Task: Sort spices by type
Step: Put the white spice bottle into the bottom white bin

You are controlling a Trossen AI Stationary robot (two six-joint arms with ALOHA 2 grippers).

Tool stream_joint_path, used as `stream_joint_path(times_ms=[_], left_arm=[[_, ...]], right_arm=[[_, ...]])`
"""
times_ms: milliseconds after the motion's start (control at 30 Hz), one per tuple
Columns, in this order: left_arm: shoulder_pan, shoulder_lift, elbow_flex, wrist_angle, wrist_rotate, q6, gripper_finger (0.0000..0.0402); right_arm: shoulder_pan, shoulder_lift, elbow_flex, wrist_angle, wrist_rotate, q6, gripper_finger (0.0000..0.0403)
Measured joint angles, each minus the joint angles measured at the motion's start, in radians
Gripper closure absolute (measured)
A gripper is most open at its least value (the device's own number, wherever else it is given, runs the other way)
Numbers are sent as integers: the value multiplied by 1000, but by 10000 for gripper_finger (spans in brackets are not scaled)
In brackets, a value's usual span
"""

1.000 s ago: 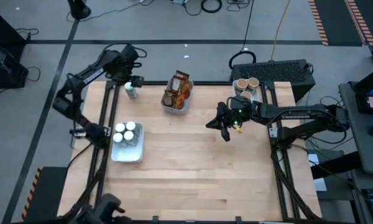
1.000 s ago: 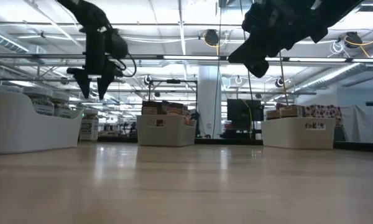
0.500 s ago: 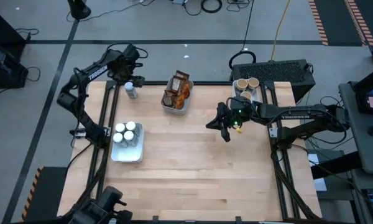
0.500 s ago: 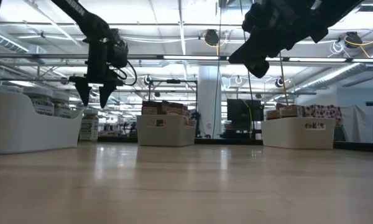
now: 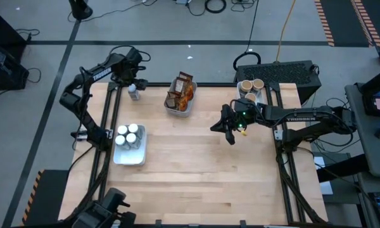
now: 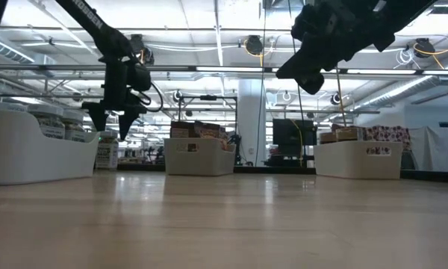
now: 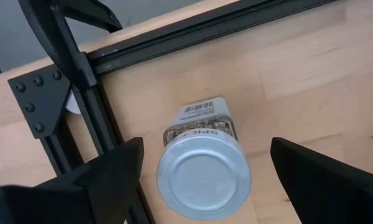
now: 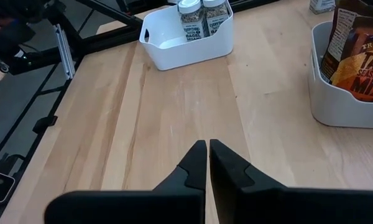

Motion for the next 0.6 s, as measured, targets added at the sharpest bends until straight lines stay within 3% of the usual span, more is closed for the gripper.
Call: stream_joint_path(times_ms=[300, 600], left_arm=[[0, 0, -20, 15, 1, -8, 49], [0, 0, -67, 32, 1, -17, 88]], right_arm=[[0, 0, 0, -8, 0, 0, 403], [0, 0, 0, -25, 0, 0, 403]])
